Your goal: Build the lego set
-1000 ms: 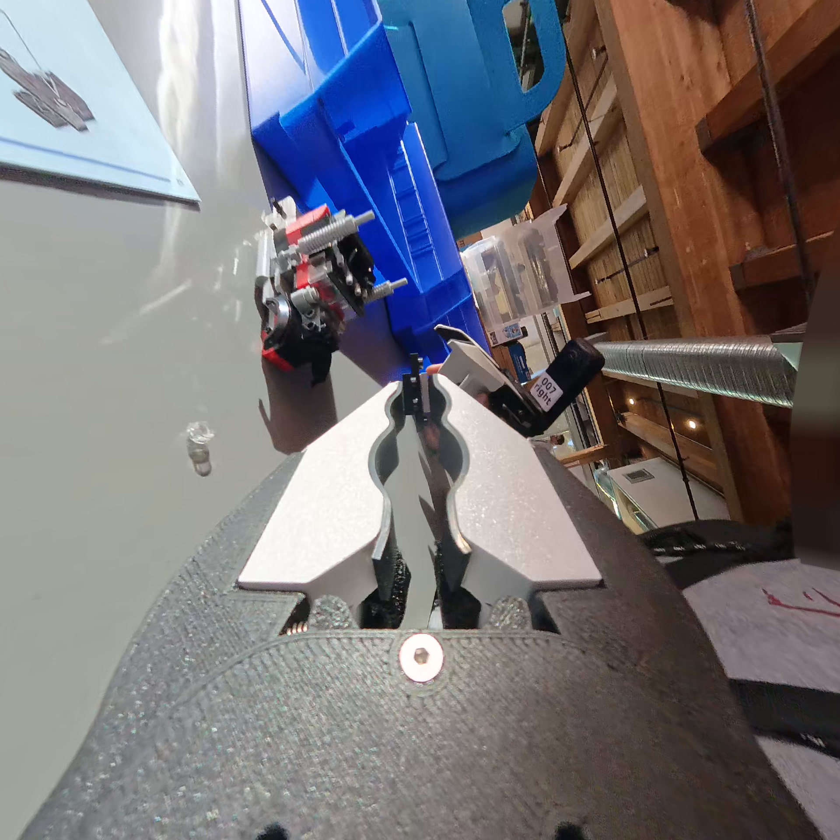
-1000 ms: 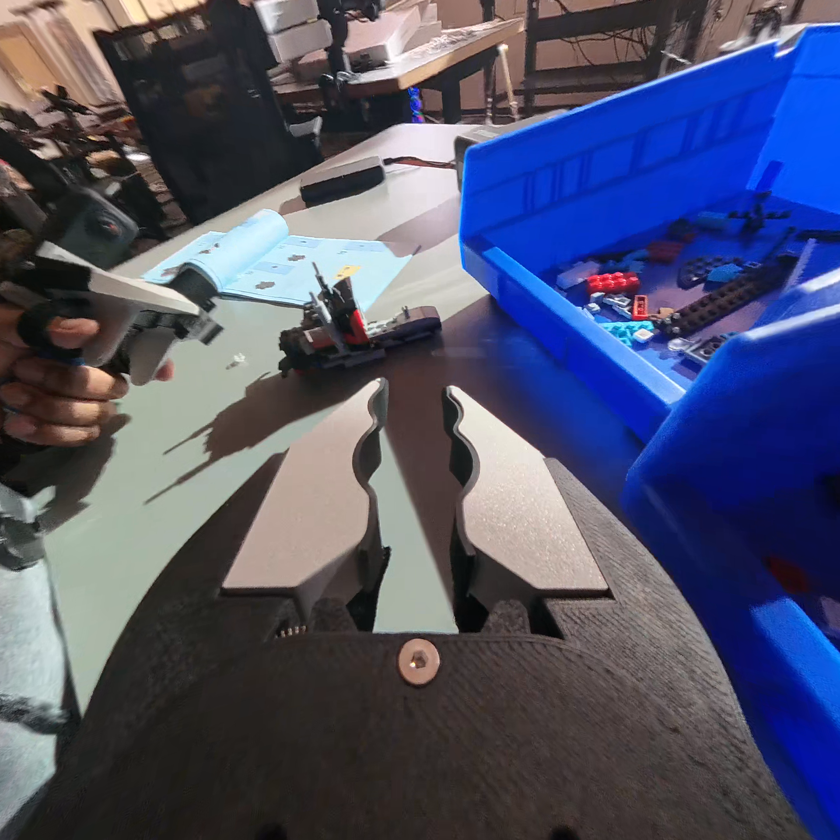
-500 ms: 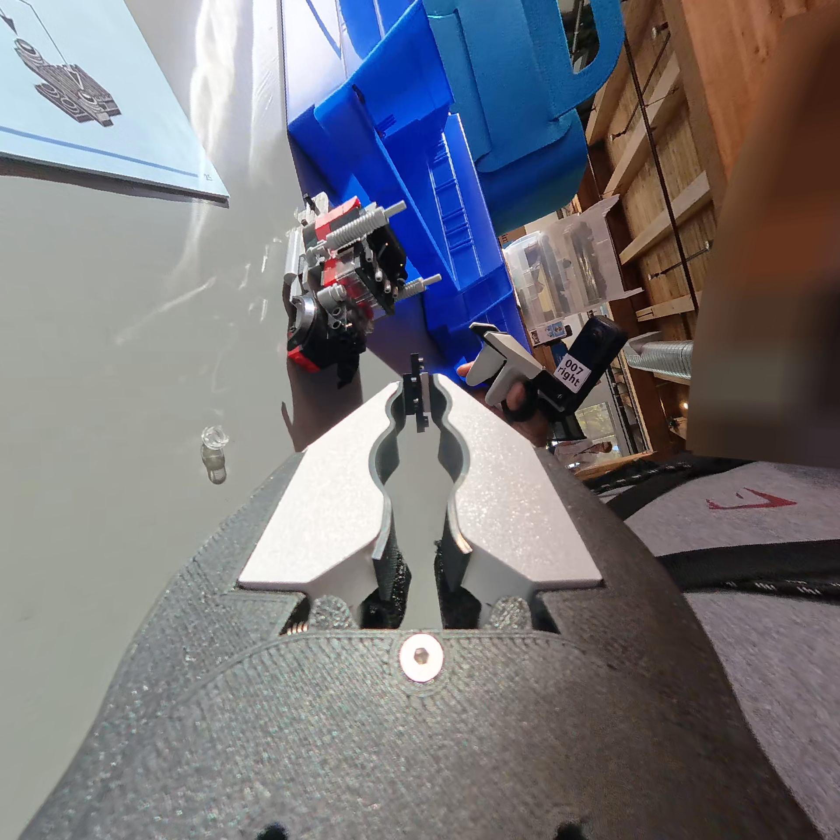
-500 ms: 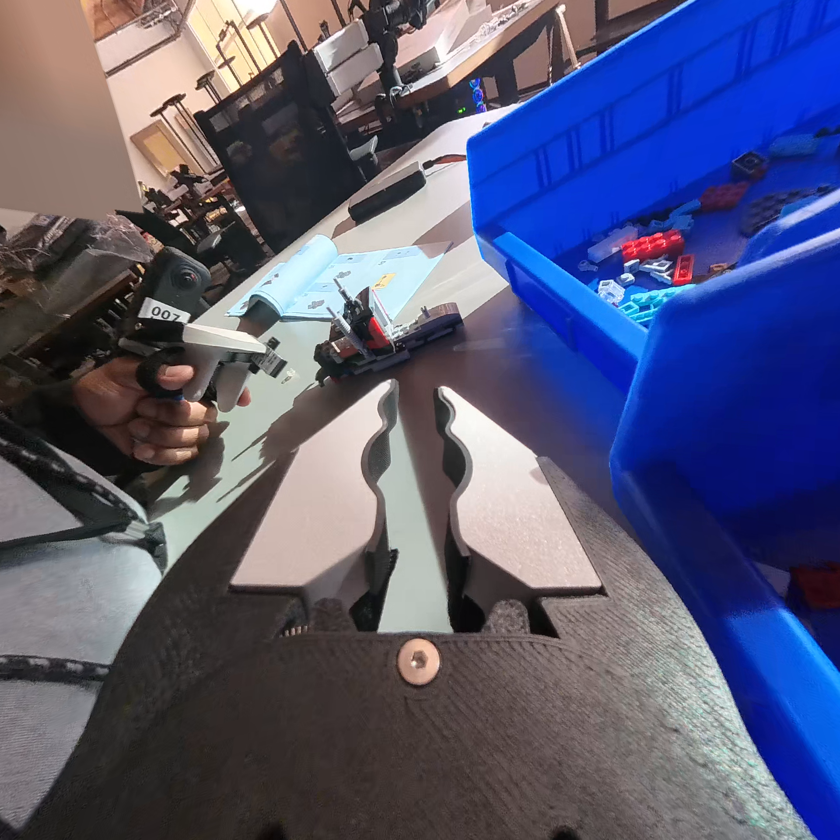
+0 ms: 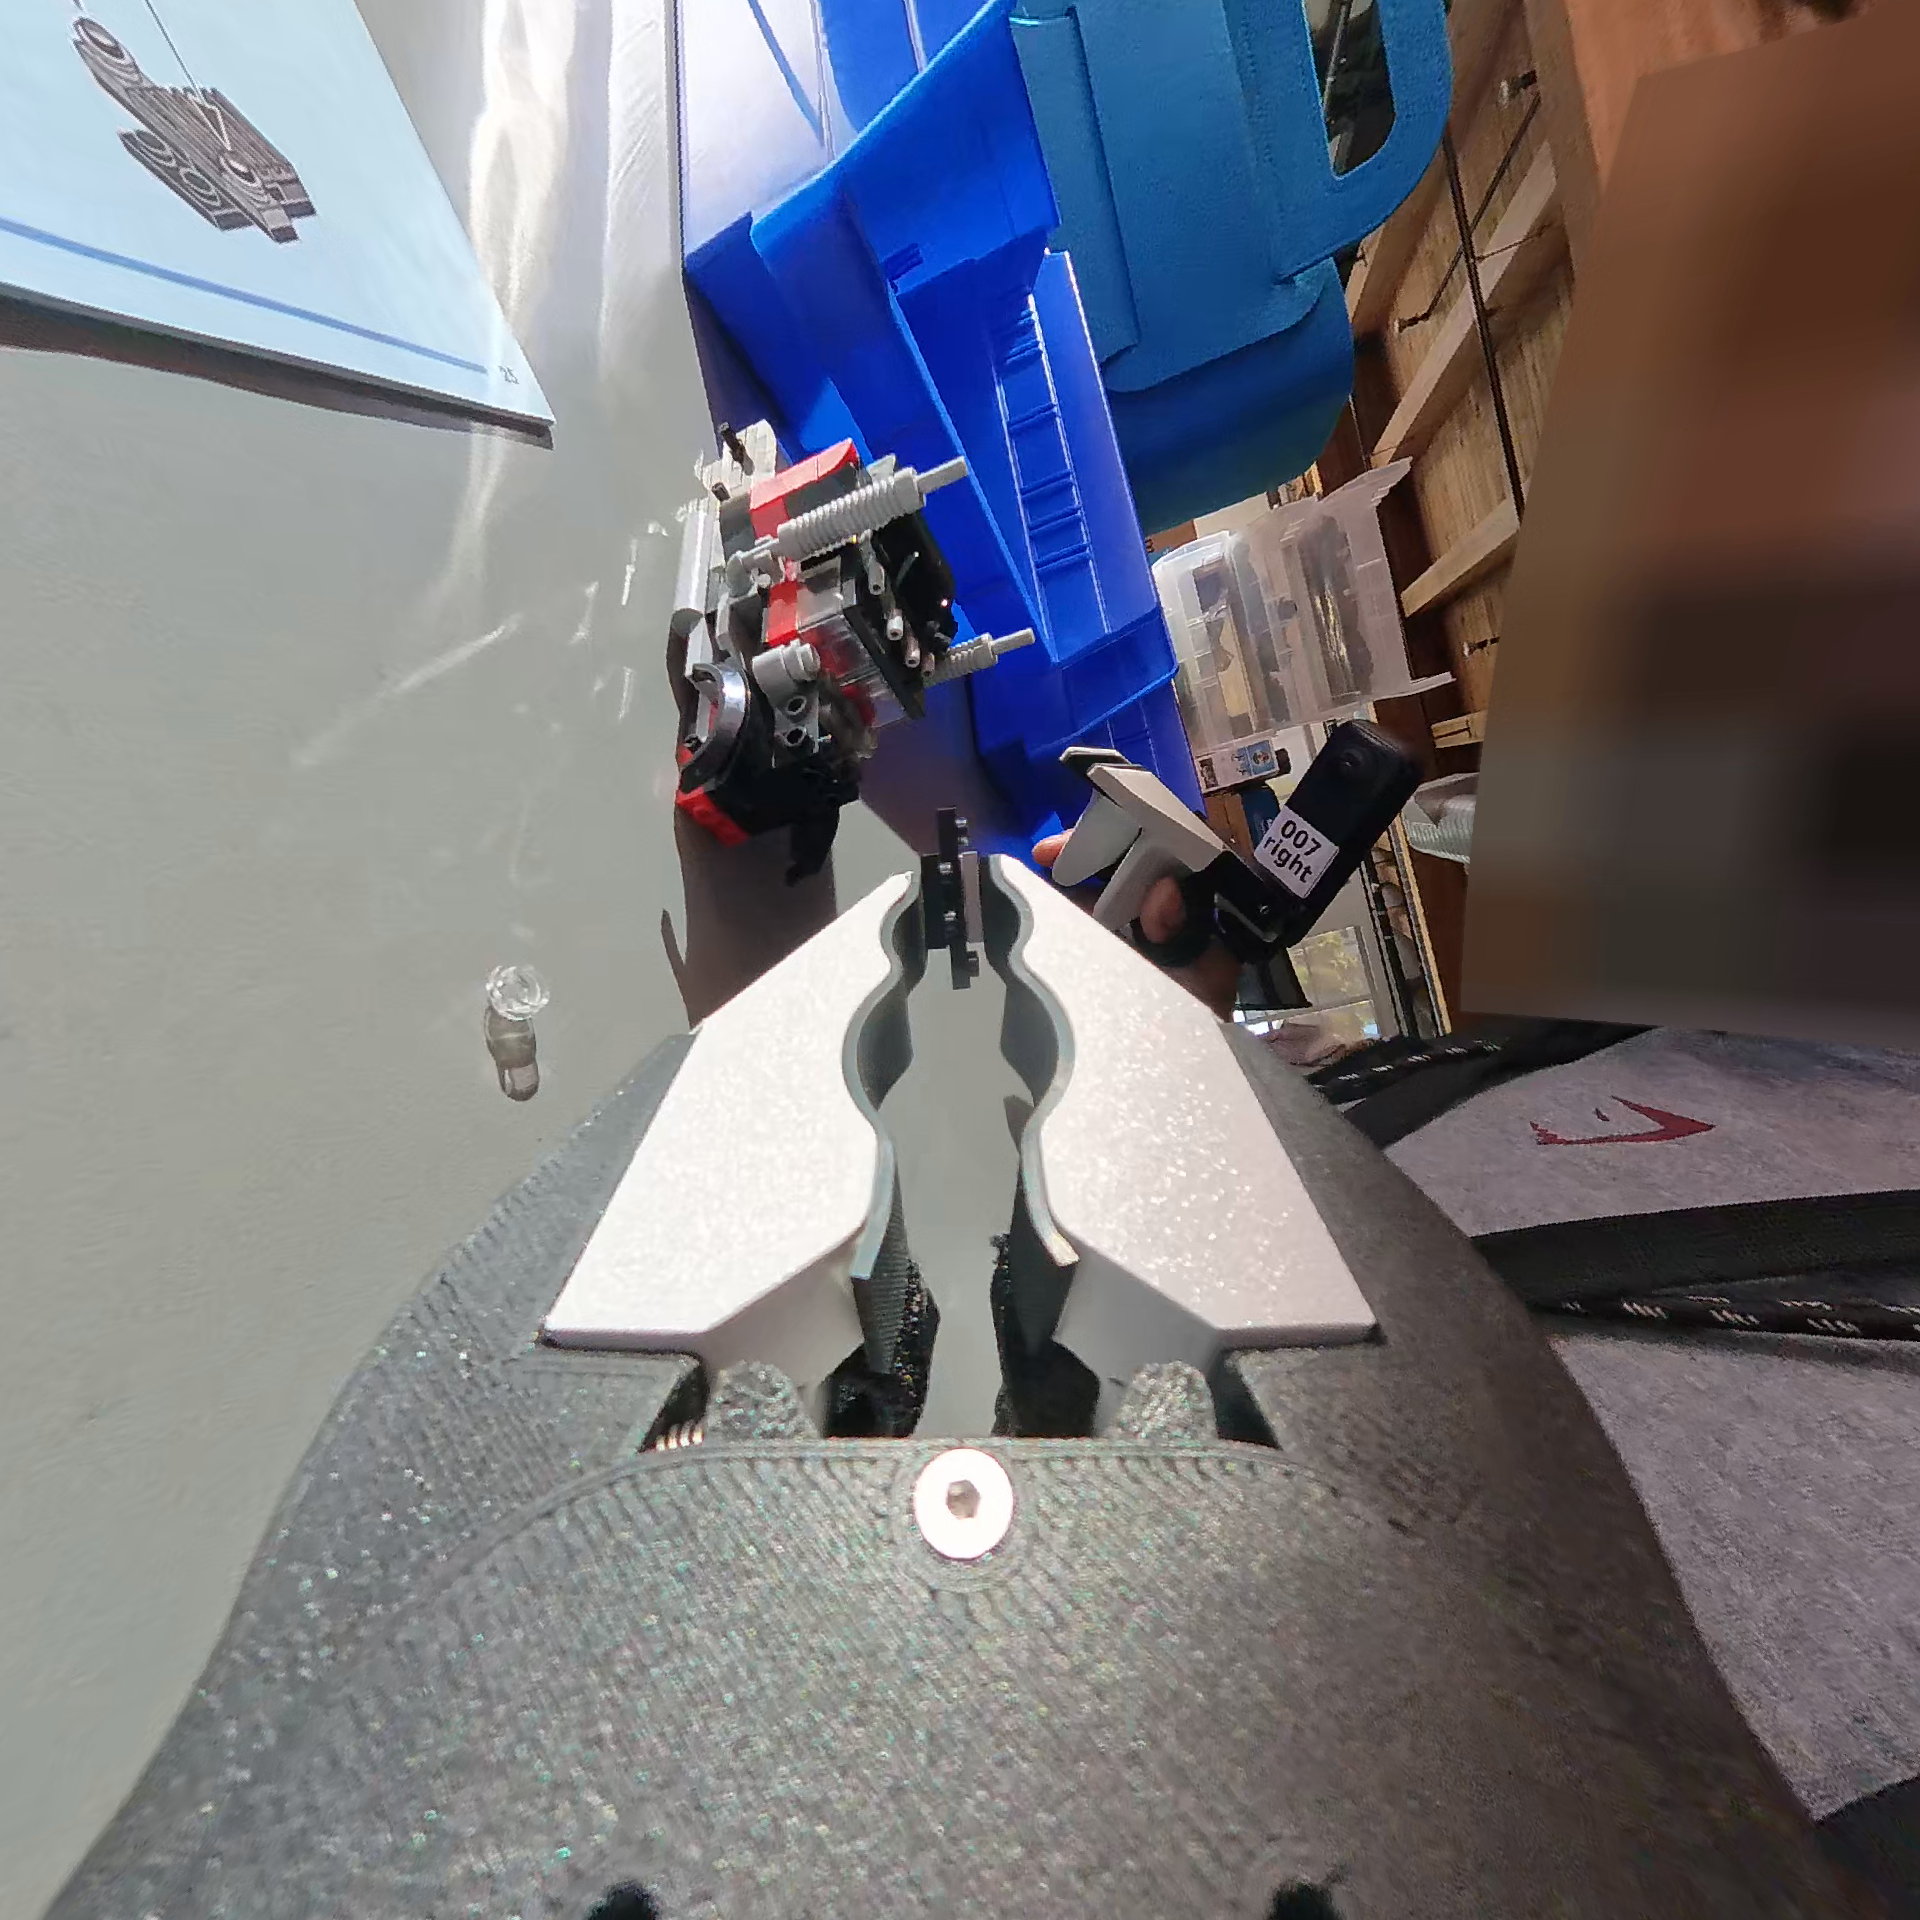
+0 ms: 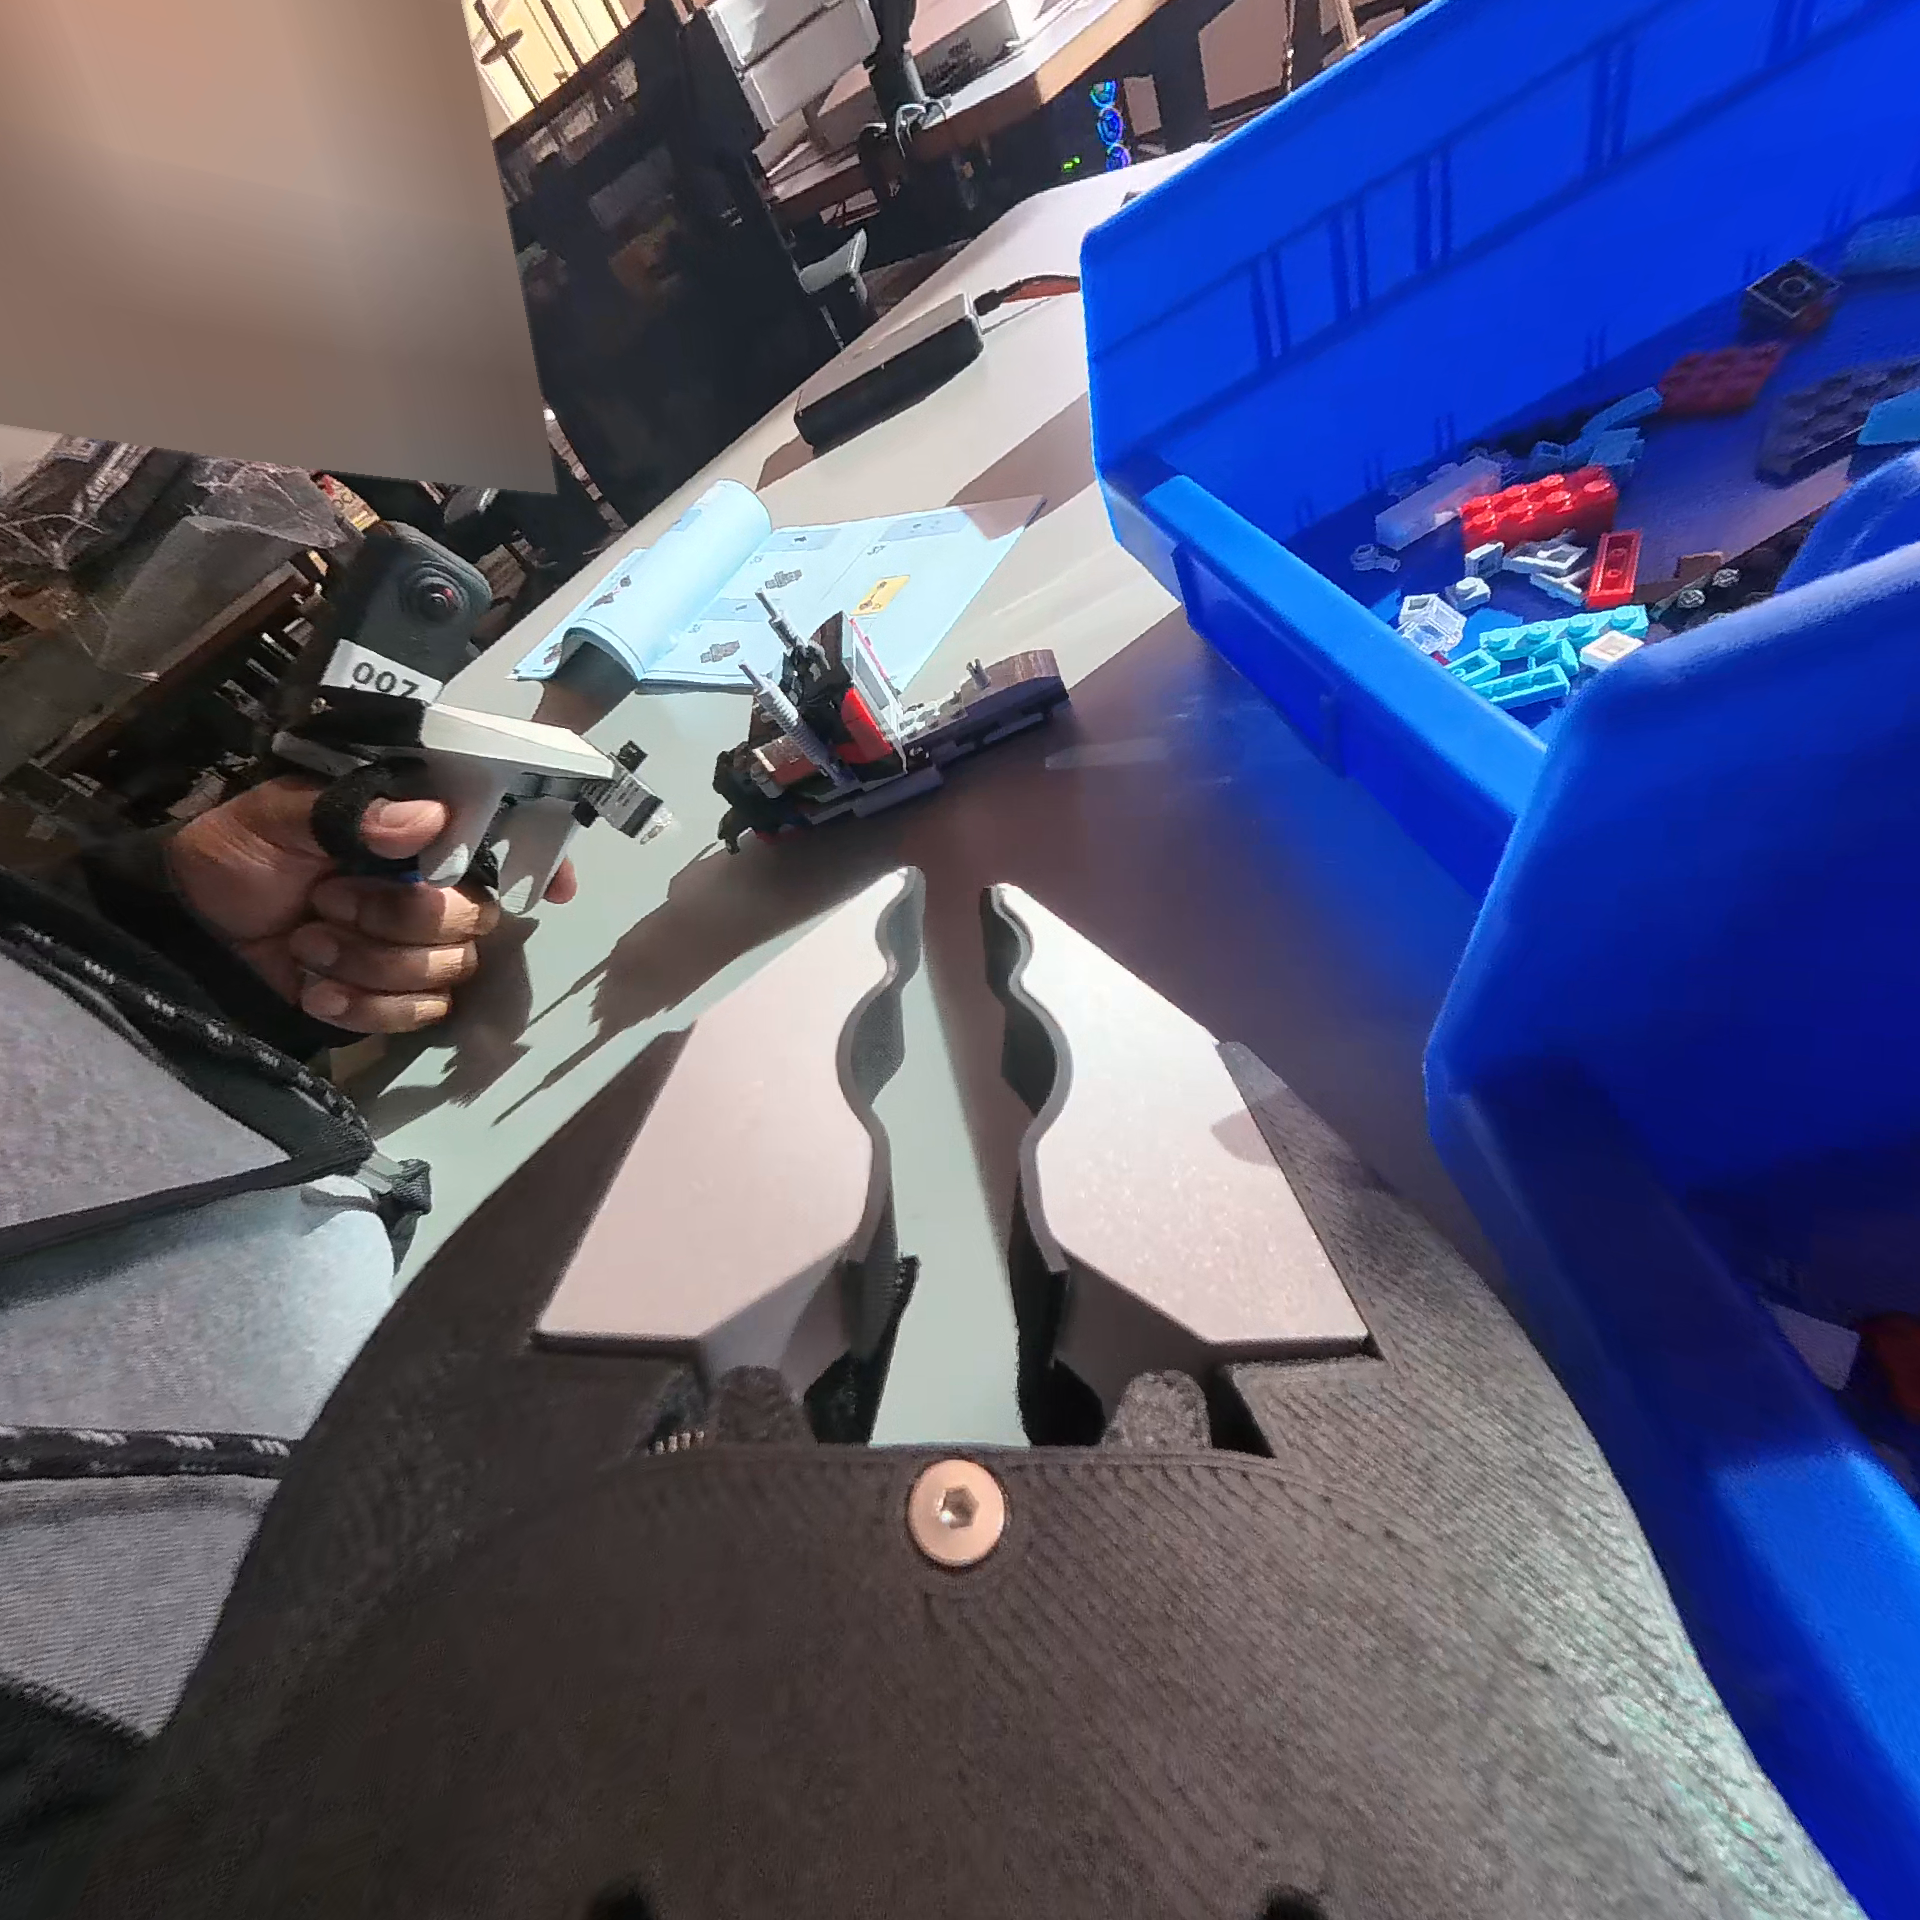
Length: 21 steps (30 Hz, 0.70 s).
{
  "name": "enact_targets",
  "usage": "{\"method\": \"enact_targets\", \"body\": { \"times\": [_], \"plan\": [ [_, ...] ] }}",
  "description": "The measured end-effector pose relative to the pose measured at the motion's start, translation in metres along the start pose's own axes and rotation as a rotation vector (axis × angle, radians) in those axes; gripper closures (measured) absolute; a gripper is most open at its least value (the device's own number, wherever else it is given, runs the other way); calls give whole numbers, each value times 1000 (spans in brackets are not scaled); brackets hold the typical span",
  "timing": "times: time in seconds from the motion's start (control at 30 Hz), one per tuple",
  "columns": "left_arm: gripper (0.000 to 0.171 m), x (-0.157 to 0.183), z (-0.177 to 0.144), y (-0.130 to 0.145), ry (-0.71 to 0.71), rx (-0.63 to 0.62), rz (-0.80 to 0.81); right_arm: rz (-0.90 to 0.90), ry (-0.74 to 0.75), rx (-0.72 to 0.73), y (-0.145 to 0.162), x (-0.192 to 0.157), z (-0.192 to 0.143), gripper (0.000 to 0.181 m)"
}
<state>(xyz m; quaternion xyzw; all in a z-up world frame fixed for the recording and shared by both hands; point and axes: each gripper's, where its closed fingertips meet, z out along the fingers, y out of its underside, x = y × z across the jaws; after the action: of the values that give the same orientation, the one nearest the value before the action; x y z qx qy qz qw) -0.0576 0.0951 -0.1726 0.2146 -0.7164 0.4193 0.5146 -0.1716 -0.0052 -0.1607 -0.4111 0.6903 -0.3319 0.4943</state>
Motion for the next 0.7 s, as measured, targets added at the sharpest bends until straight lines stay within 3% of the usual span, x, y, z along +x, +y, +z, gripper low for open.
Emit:
{"method": "enact_targets", "body": {
  "times": [0.7],
  "plan": [
    [161,1,1,3,-4,-13,14,-6,49,17,-2,5,-2,171]
  ]
}}
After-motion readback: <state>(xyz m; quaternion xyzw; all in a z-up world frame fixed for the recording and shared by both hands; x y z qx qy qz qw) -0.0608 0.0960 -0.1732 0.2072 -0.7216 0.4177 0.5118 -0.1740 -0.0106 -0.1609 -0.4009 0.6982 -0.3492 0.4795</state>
